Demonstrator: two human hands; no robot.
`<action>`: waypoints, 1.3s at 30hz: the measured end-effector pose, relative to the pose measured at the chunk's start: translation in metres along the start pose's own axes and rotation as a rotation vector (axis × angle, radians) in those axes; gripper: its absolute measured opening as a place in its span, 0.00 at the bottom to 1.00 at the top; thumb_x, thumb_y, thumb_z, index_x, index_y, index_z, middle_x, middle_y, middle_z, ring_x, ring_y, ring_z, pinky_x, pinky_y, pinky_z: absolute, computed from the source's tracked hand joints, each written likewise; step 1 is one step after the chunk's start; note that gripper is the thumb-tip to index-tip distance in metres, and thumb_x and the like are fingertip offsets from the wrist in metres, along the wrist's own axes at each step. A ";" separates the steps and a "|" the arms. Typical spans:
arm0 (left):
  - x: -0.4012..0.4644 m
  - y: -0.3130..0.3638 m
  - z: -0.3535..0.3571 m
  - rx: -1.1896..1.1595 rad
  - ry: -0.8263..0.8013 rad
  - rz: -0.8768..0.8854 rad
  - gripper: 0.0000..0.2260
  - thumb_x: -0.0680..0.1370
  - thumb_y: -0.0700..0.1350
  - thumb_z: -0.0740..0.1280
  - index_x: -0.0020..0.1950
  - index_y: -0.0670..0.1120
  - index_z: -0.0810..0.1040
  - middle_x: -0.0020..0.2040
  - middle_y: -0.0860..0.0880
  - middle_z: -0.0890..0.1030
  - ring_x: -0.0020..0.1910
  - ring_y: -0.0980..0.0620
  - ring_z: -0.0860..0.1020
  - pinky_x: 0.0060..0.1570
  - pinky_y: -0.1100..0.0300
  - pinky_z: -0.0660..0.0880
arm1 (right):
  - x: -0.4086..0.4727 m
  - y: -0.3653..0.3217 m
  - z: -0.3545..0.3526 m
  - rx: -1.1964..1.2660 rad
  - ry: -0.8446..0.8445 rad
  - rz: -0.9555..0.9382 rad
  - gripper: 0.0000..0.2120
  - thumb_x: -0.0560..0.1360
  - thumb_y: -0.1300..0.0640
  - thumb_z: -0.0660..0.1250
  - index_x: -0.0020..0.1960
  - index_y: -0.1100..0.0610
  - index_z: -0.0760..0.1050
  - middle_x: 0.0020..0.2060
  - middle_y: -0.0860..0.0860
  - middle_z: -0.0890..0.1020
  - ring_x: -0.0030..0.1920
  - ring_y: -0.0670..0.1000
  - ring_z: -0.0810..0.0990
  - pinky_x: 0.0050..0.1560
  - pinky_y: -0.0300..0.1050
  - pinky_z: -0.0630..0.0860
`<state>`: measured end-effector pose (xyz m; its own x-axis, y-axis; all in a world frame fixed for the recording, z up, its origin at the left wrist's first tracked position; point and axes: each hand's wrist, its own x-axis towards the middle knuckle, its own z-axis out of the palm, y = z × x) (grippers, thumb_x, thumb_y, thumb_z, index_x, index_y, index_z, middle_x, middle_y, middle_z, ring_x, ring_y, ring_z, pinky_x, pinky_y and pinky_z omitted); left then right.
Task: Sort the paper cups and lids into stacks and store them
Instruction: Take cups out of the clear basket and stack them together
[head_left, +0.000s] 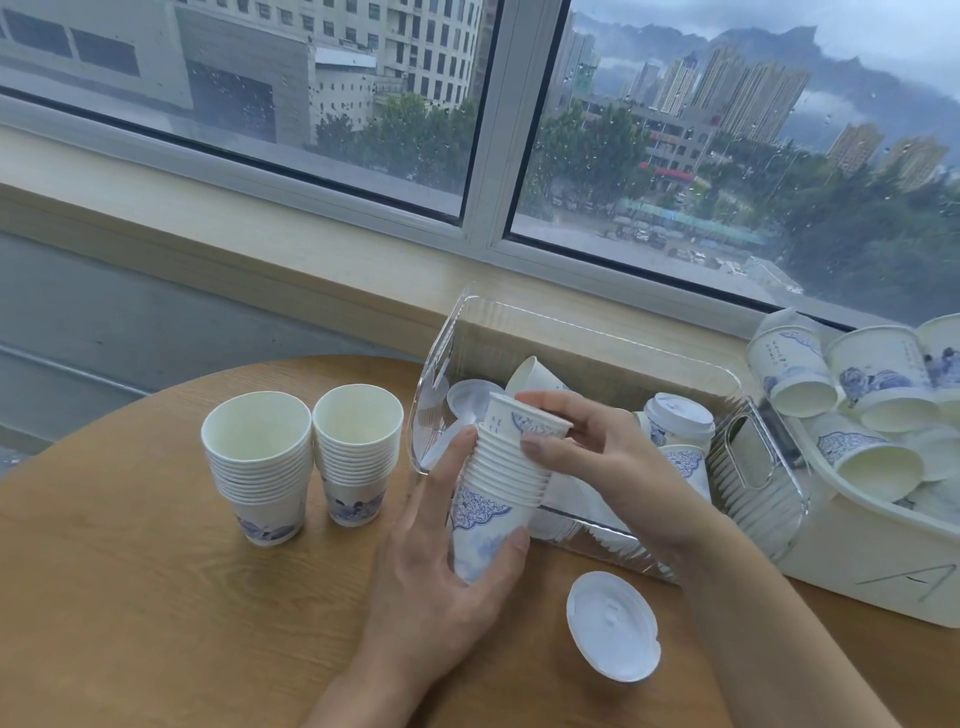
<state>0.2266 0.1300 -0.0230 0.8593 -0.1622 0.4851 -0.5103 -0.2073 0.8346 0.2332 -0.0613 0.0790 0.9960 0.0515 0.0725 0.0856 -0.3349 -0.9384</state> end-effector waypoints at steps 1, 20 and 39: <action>0.000 0.000 0.000 -0.002 0.002 0.003 0.36 0.75 0.61 0.72 0.81 0.65 0.61 0.77 0.61 0.71 0.73 0.55 0.74 0.67 0.48 0.78 | 0.000 0.001 0.001 -0.004 0.001 -0.004 0.22 0.74 0.50 0.74 0.66 0.55 0.81 0.58 0.53 0.86 0.61 0.53 0.84 0.61 0.43 0.80; 0.000 -0.004 0.002 -0.005 0.048 -0.022 0.37 0.74 0.62 0.73 0.80 0.66 0.61 0.66 0.58 0.79 0.63 0.52 0.81 0.59 0.47 0.81 | 0.018 0.004 -0.014 -0.311 0.037 -0.038 0.20 0.82 0.38 0.65 0.66 0.48 0.82 0.59 0.41 0.86 0.61 0.42 0.82 0.67 0.49 0.78; 0.001 -0.006 0.002 -0.024 0.052 -0.047 0.39 0.71 0.62 0.74 0.79 0.68 0.62 0.61 0.62 0.79 0.54 0.55 0.82 0.52 0.53 0.82 | 0.133 0.037 -0.025 -1.133 0.043 0.179 0.42 0.70 0.33 0.76 0.79 0.47 0.67 0.73 0.50 0.75 0.72 0.55 0.73 0.69 0.55 0.72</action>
<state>0.2306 0.1288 -0.0279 0.8830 -0.1021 0.4581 -0.4693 -0.1900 0.8624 0.3689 -0.0902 0.0622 0.9942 -0.1074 0.0006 -0.1069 -0.9897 -0.0951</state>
